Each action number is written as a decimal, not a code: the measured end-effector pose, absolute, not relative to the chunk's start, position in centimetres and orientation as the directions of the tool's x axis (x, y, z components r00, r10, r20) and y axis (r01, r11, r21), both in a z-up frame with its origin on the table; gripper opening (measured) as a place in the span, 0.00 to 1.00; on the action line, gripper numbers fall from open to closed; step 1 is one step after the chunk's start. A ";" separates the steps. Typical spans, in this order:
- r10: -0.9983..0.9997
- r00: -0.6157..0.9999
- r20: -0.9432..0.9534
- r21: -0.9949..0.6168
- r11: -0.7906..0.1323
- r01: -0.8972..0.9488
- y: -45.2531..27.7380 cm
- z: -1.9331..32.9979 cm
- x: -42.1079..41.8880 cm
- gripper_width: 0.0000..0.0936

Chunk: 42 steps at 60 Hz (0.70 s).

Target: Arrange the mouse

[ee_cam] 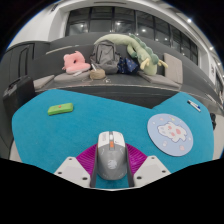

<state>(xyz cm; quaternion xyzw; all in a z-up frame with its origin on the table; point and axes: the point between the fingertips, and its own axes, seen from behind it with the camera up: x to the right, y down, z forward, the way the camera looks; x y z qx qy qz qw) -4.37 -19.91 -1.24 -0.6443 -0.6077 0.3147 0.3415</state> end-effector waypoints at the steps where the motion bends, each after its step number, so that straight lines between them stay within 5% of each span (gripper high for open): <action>1: 0.998 0.058 0.014 -0.823 -0.021 0.568 -19.9 -1.2 -4.4 0.45; 10: 0.999 0.045 -0.004 -0.832 -0.028 0.555 -19.9 0.5 -4.2 0.36; 27: 0.990 0.134 -0.050 -0.911 -0.100 0.401 -10.0 12.6 -8.2 0.36; 33: 0.984 0.178 0.002 -0.902 -0.076 0.426 -3.9 11.2 -9.4 0.36; 42: 0.983 0.184 0.026 -0.850 -0.075 0.522 1.7 4.4 -8.8 0.36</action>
